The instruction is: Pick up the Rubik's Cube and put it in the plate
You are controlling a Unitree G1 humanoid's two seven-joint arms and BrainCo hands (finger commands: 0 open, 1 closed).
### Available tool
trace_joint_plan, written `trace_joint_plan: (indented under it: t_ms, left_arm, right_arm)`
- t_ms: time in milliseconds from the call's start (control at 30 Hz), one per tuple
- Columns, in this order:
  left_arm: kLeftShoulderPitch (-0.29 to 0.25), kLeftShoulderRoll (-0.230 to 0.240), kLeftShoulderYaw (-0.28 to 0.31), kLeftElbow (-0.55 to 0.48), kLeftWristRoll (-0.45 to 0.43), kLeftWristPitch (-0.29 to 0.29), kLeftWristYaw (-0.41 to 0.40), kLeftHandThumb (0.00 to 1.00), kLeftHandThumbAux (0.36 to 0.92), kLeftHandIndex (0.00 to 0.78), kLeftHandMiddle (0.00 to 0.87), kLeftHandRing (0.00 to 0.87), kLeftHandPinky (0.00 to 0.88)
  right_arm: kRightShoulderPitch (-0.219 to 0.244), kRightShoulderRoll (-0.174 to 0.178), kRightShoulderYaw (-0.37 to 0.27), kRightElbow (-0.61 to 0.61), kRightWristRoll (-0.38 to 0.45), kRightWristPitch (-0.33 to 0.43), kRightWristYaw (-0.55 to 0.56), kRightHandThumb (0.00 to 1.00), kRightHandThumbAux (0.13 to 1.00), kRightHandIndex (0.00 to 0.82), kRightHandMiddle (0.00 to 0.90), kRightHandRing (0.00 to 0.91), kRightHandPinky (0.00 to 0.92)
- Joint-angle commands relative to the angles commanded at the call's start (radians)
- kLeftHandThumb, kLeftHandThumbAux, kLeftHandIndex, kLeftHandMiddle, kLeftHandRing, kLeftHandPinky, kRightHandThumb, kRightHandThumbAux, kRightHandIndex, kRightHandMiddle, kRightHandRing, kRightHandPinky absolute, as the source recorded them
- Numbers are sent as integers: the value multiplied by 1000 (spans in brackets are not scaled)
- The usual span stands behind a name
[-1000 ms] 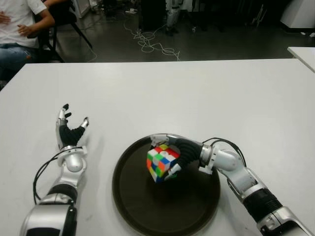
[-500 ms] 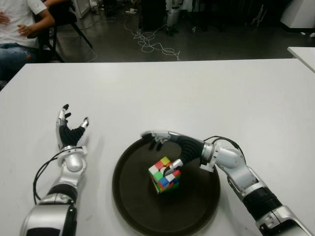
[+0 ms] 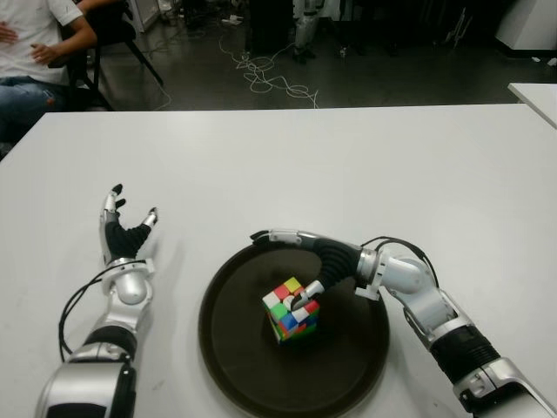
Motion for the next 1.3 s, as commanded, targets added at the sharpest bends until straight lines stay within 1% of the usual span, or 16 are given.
trace_joint_plan:
  t_ms: [67, 233, 333, 400, 667, 733, 800, 867, 967, 1033, 1100, 1133, 1200, 1233, 1300]
  left_arm:
    - [0, 0, 0, 0, 0, 0, 2, 0, 777, 111, 132, 139, 146]
    - [0, -1, -3, -2, 5, 1, 10, 0, 783, 119, 141, 154, 158]
    - [0, 0, -5, -2, 9, 3, 14, 0, 787, 124, 145, 154, 142]
    - [1, 1, -7, -3, 12, 3, 17, 0, 790, 126, 147, 151, 131]
    - [0, 4, -10, -1, 15, 11, 20, 0, 786, 121, 145, 142, 111]
    - [-1, 1, -8, -1, 12, 12, 22, 0, 789, 124, 146, 142, 109]
    - [-2, 0, -5, 1, 8, 16, 18, 0, 793, 127, 145, 141, 108]
    - [-2, -1, -4, 1, 5, 18, 15, 0, 789, 120, 141, 140, 109]
    - [-2, -2, -2, 1, 1, 17, 11, 0, 789, 117, 138, 139, 114]
    - [-2, -3, -1, 1, 0, 15, 9, 0, 789, 116, 135, 139, 117]
    - [-2, -3, 0, 1, -1, 14, 6, 0, 788, 113, 131, 134, 112]
    - [-2, -3, 0, 0, -1, 14, 5, 0, 788, 113, 130, 133, 110]
    - [-1, -3, 0, 0, -1, 14, 3, 0, 784, 112, 127, 126, 101]
    - [-1, -3, 0, -1, -1, 13, 3, 0, 783, 112, 126, 124, 97]
    - [0, -3, 0, -2, -1, 12, 1, 0, 782, 114, 129, 121, 95]
  right_arm:
    - [-3, 0, 1, 6, -2, -2, 2, 0, 637, 73, 92, 94, 85]
    - [-9, 5, 1, 34, -26, -43, -22, 0, 630, 80, 96, 91, 80]
    - [-6, 7, -2, 35, -20, -48, -24, 0, 613, 86, 98, 89, 76]
    - [-5, 8, -3, 34, -12, -39, -17, 0, 599, 87, 96, 86, 69]
    - [-13, -8, 2, 33, -64, -62, -48, 0, 543, 89, 97, 86, 68]
    - [-10, -22, -10, 4, -57, -18, -38, 0, 529, 86, 93, 85, 70]
    - [-37, -38, -42, 8, -9, 28, -9, 0, 514, 81, 91, 83, 71]
    - [-53, -41, -59, 16, 18, 50, 6, 0, 493, 74, 85, 78, 68]
    - [-79, -32, -77, 46, 40, 63, 15, 0, 490, 66, 76, 70, 61]
    - [-97, -35, -92, 74, 43, 47, 8, 0, 495, 61, 69, 64, 56]
    - [-104, -43, -106, 103, 27, 9, -22, 0, 502, 56, 63, 58, 51]
    - [-98, -56, -120, 116, 18, -21, -42, 0, 503, 56, 62, 57, 50]
    - [-93, -70, -135, 135, 9, -58, -64, 0, 511, 57, 62, 56, 50]
    - [-83, -81, -148, 120, 18, -65, -63, 0, 514, 57, 62, 56, 50]
    - [-76, -90, -162, 96, 36, -62, -60, 0, 526, 55, 55, 48, 47]
